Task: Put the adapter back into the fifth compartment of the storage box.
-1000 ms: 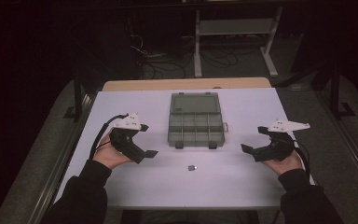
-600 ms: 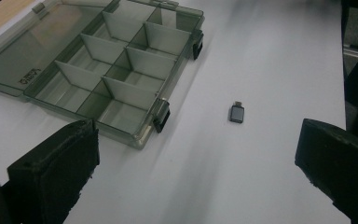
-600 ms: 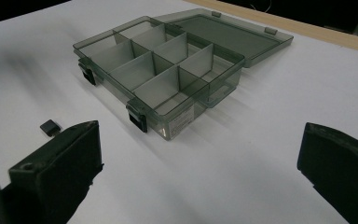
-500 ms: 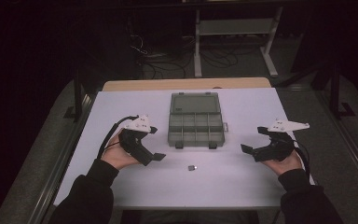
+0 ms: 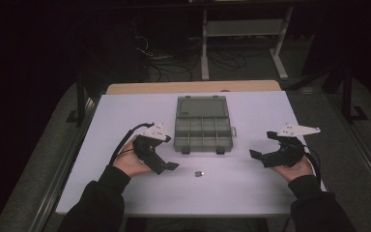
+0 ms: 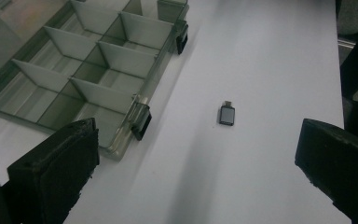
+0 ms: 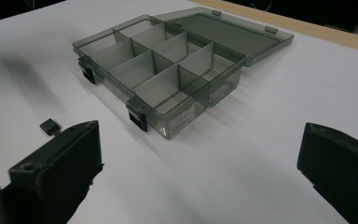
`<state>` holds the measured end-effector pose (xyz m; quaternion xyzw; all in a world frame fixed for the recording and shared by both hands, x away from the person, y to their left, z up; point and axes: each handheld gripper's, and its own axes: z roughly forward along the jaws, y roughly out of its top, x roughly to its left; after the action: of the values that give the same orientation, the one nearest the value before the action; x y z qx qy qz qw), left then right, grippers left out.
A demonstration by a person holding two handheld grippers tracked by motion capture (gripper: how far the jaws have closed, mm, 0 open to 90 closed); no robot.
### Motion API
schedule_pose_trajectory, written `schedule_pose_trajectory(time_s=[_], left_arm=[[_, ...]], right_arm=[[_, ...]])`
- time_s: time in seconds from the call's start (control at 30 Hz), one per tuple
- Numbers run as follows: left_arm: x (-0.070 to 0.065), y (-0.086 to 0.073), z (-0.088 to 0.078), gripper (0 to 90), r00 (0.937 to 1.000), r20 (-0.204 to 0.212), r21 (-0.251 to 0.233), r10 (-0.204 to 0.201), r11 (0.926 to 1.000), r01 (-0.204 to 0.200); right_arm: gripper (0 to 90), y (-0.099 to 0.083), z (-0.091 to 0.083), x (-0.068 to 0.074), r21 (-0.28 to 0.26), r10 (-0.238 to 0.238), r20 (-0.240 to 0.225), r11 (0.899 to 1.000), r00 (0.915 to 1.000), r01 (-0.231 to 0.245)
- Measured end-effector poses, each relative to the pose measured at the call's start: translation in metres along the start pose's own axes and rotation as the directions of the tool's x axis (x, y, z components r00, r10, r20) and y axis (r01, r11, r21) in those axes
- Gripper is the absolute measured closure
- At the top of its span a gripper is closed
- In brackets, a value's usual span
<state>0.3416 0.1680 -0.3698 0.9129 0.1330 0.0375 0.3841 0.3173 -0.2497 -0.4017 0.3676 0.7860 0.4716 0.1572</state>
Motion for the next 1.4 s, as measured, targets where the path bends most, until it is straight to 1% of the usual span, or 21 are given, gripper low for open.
schedule_pose_trajectory(time_s=[0.27,0.43,0.6,0.67,0.7,0.83,1.2,1.23,1.4], left_arm=[[-0.003,0.003,0.015,0.0,0.9996,0.025,0.027,0.014,0.9995,-0.014],[-0.004,0.005,0.019,0.0,0.9993,0.032,0.031,0.02,0.9993,-0.021],[-0.007,0.007,0.027,0.0,0.9985,0.047,0.048,0.028,0.9984,-0.031],[-0.007,0.007,0.027,0.0,0.9985,0.047,0.048,0.028,0.9984,-0.031],[-0.008,0.007,0.032,0.0,0.9978,0.053,0.065,0.04,0.9969,-0.044],[-0.011,0.008,0.037,0.0,0.997,0.064,0.081,0.044,0.9955,-0.049],[-0.014,0.01,0.045,0.0,0.9952,0.081,0.092,0.055,0.9938,-0.062],[-0.016,0.012,0.047,0.0,0.9944,0.084,0.093,0.064,0.9931,-0.071],[-0.019,0.014,0.052,0.0,0.9931,0.091,0.103,0.074,0.9912,-0.083]], right_arm=[[0.0,0.0,0.0,0.0,-0.001,0.001,-0.001,1.0,1.0,-0.001],[0.0,0.0,0.001,0.0,0.003,-0.003,-0.004,1.0,1.0,0.003],[0.0,0.0,0.001,0.0,0.002,-0.004,-0.004,1.0,1.0,0.004],[0.0,0.0,0.001,0.0,0.003,-0.004,-0.005,1.0,1.0,0.004],[0.0,0.0,0.001,0.0,0.003,-0.004,-0.005,1.0,1.0,0.004],[0.0,0.0,0.001,0.0,0.002,-0.004,-0.006,1.0,1.0,0.004],[0.0,0.0,0.001,0.0,0.002,-0.004,-0.008,1.0,1.0,0.004],[0.0,0.0,0.001,0.0,0.002,-0.004,-0.008,1.0,1.0,0.004],[0.0,0.0,0.001,0.0,0.004,-0.004,-0.008,1.0,1.0,0.004]])
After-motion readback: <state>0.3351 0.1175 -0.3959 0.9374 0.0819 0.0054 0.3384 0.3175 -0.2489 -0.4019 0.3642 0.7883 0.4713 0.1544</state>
